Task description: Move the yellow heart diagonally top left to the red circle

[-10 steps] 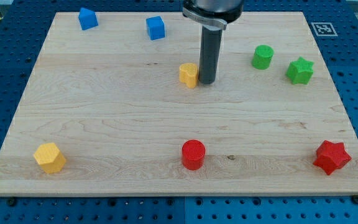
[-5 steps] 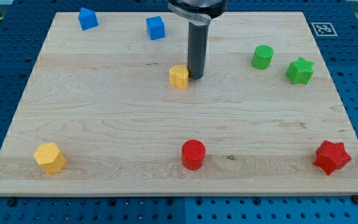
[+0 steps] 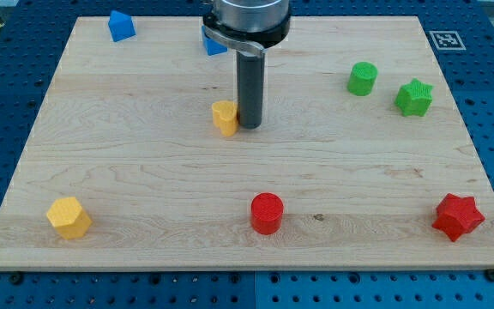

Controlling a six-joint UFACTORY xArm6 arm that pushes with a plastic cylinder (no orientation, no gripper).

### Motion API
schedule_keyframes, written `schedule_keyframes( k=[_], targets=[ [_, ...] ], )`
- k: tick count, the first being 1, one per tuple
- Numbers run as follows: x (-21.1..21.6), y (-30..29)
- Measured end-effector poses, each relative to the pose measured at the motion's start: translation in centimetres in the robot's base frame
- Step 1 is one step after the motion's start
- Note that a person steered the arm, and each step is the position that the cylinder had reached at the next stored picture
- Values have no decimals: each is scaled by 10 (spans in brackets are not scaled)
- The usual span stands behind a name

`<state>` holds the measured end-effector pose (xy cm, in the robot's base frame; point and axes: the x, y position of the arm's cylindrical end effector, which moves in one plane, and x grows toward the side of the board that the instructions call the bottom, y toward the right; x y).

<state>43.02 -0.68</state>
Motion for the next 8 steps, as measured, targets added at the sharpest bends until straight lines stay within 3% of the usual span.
schedule_keyframes(
  k=[6, 8],
  targets=[
    [0, -144],
    [-2, -161]
  ],
)
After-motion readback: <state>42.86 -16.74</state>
